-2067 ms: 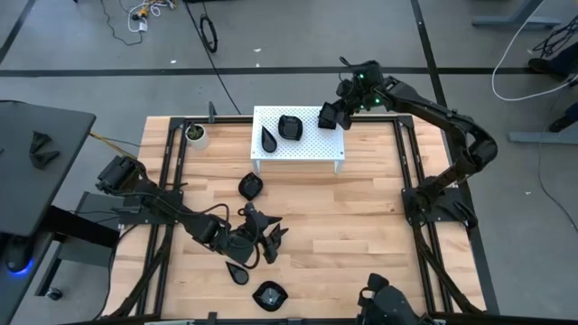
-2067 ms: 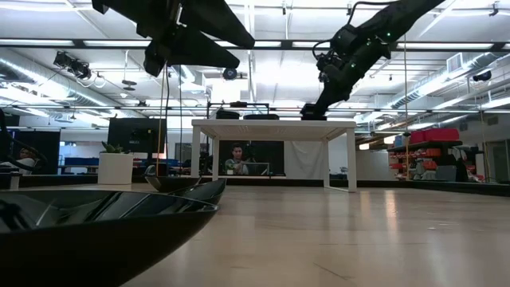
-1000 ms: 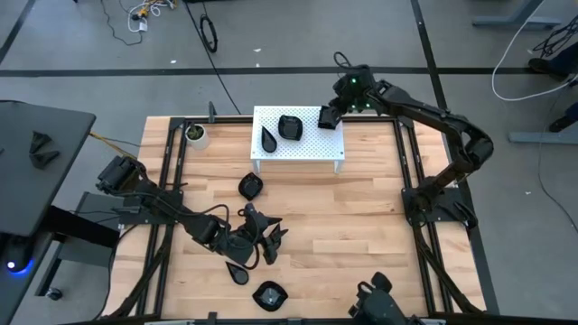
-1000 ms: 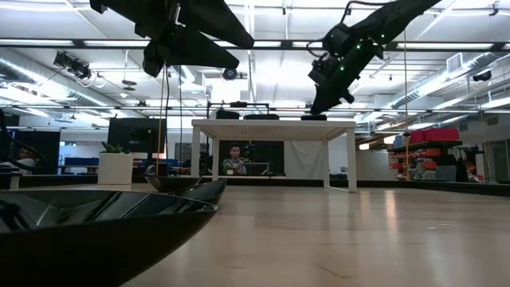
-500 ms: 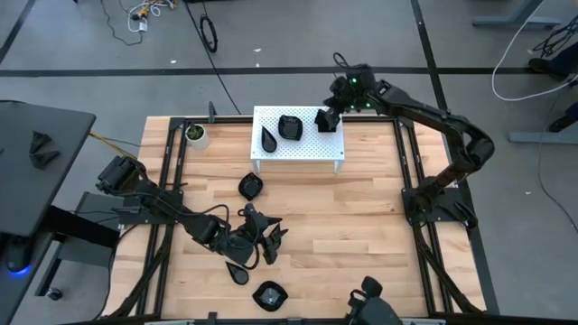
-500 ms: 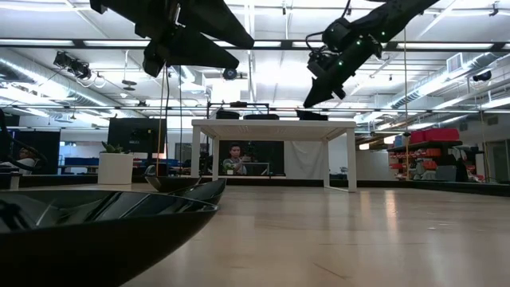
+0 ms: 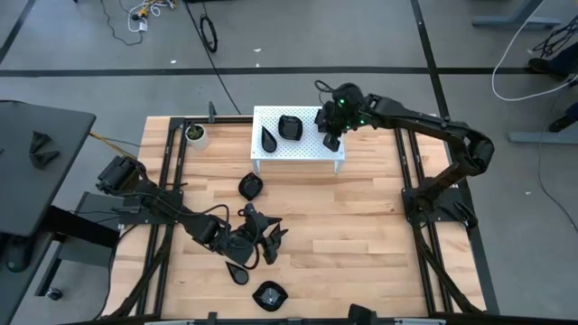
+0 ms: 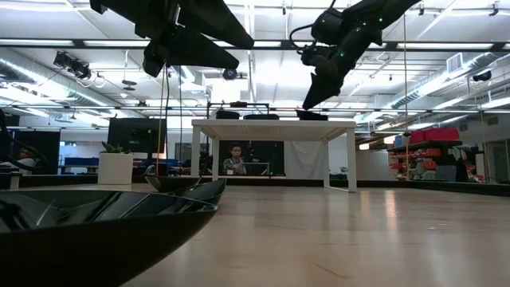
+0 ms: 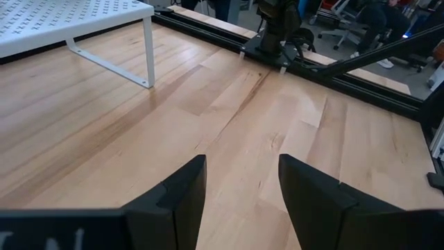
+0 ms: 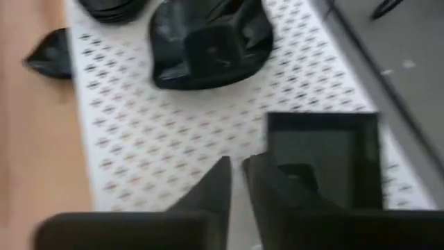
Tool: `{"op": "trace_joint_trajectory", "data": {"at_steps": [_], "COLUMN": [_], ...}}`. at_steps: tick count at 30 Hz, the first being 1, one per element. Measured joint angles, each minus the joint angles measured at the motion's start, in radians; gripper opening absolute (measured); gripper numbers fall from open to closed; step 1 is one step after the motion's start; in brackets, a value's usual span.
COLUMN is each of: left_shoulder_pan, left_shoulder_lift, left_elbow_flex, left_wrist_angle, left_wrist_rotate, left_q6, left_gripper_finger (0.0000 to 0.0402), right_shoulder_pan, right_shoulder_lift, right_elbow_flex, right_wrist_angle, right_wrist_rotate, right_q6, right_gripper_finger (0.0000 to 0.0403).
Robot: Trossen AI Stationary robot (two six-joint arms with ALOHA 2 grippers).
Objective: Pick & Place Mini shaped plates
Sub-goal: Stack the black square plate on top of the other black square plate on the shelf
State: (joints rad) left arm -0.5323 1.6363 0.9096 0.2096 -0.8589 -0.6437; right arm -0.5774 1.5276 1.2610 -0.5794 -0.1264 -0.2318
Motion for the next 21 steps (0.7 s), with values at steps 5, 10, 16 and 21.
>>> {"op": "trace_joint_trajectory", "data": {"at_steps": [5, 10, 16, 21], "left_shoulder_pan": [0.000, 0.000, 0.000, 0.000], "left_shoulder_lift": [0.000, 0.000, 0.000, 0.000], "left_elbow_flex": [0.000, 0.000, 0.000, 0.000], "left_wrist_angle": [0.000, -0.004, -0.006, -0.005], "left_wrist_rotate": [0.000, 0.000, 0.000, 0.000], "left_q6": [0.000, 0.001, 0.001, 0.001], "left_gripper_finger": [0.0185, 0.0185, 0.0185, 0.0185], "right_shoulder_pan": [0.012, 0.022, 0.022, 0.023], "right_shoulder_lift": [0.000, 0.003, 0.006, 0.006], "right_elbow_flex": [0.000, 0.000, -0.026, -0.060], "right_wrist_angle": [0.029, 0.034, 0.066, 0.087], "right_wrist_rotate": [0.016, 0.116, 0.153, 0.152], "right_q6": [-0.062, -0.122, -0.125, -0.134], "right_gripper_finger": [0.0141, 0.0165, 0.0148, 0.0091]}}
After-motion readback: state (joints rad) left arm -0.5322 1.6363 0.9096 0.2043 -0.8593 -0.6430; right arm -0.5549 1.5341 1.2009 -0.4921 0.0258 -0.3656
